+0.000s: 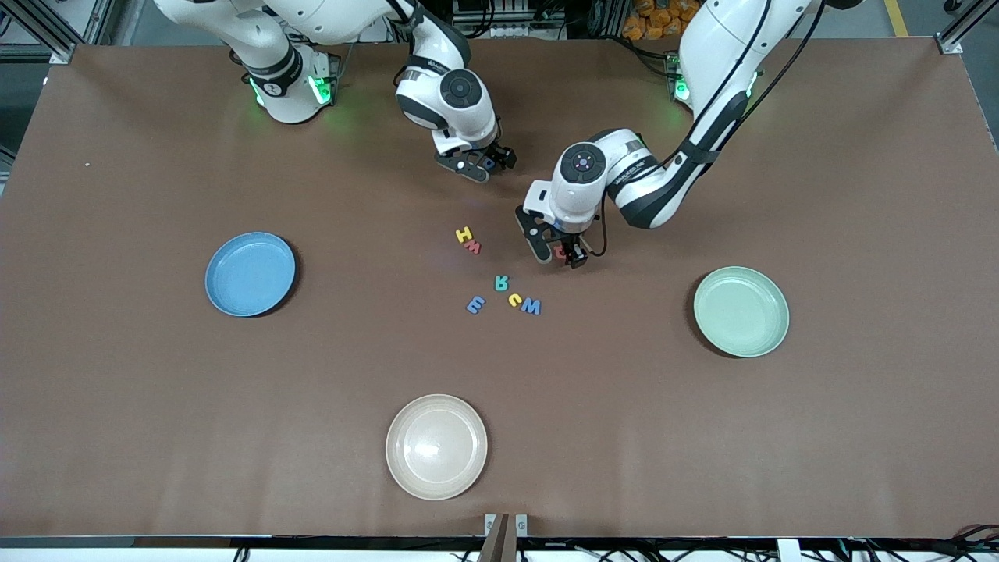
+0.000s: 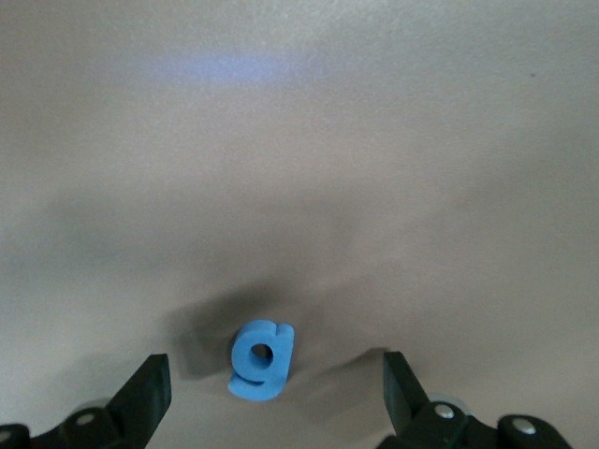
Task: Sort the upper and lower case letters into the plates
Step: 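Grasp pink q with the left gripper while the right gripper grasps blue g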
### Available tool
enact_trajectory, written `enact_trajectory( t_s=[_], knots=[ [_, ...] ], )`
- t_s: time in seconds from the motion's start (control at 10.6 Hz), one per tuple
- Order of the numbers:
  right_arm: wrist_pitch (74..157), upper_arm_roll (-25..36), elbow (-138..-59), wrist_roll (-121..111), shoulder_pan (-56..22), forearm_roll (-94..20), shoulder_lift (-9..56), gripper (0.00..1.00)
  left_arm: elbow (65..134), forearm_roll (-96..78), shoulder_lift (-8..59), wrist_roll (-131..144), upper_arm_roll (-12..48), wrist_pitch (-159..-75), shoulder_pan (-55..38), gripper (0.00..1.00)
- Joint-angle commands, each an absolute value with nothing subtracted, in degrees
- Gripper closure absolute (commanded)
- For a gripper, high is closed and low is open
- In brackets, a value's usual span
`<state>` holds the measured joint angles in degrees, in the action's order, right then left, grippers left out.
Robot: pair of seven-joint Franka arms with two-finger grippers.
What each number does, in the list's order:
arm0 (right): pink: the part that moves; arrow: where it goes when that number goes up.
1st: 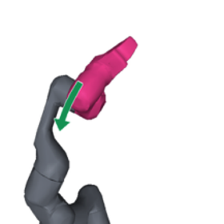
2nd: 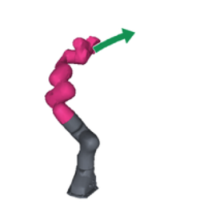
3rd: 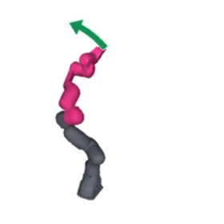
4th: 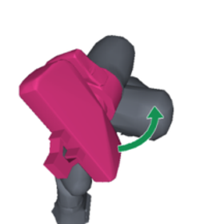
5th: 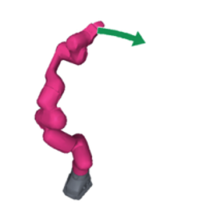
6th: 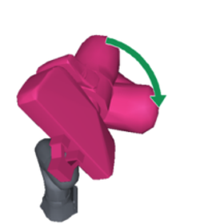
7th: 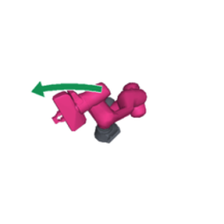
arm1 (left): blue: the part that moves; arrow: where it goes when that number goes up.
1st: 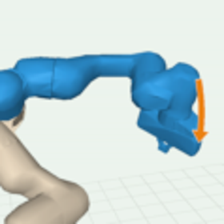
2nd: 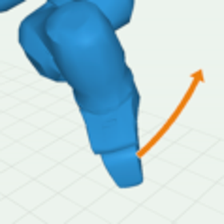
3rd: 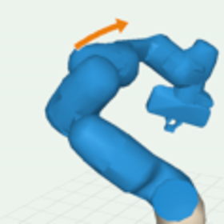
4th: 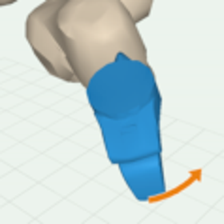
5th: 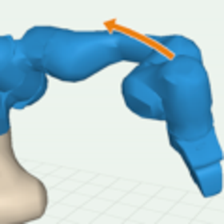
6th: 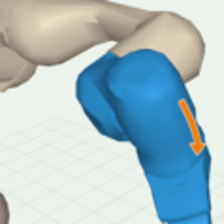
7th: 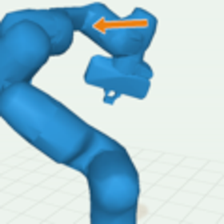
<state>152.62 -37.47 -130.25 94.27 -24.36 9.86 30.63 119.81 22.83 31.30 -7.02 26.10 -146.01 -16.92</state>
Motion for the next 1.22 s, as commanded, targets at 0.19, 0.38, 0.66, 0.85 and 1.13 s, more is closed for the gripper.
enact_trajectory(
  t_s=[0.19, 0.38, 0.66, 0.85, 1.13],
  knots=[
    [153.9, -36.65, -129.2, 96.94, -25.05, 12.48, 32.17, 0.0, 119.0, 25.14, 32.52, -7.65, 26.19, -146.34, -16.08, 0.32],
    [154.25, -36.65, -129.02, 97.73, -25.05, 12.48, 32.26, 0.02, 119.0, 25.14, 32.61, -7.65, 26.19, -146.25, -16.26, 0.38],
    [154.69, -36.65, -129.11, 98.0, -25.22, 12.48, 32.52, 0.06, 118.57, 25.14, 33.13, -7.65, 26.1, -146.34, -16.35, 0.85],
    [154.6, -36.65, -129.11, 98.0, -25.22, 12.48, 32.61, 0.09, 118.56, 25.14, 33.22, -7.56, 26.1, -146.34, -16.09, 1.0],
    [154.69, -36.65, -129.11, 98.0, -25.22, 12.57, 32.52, 0.36, 118.83, 25.14, 29.12, -8.87, 26.36, -144.94, -12.15, 1.0]
  ],
)
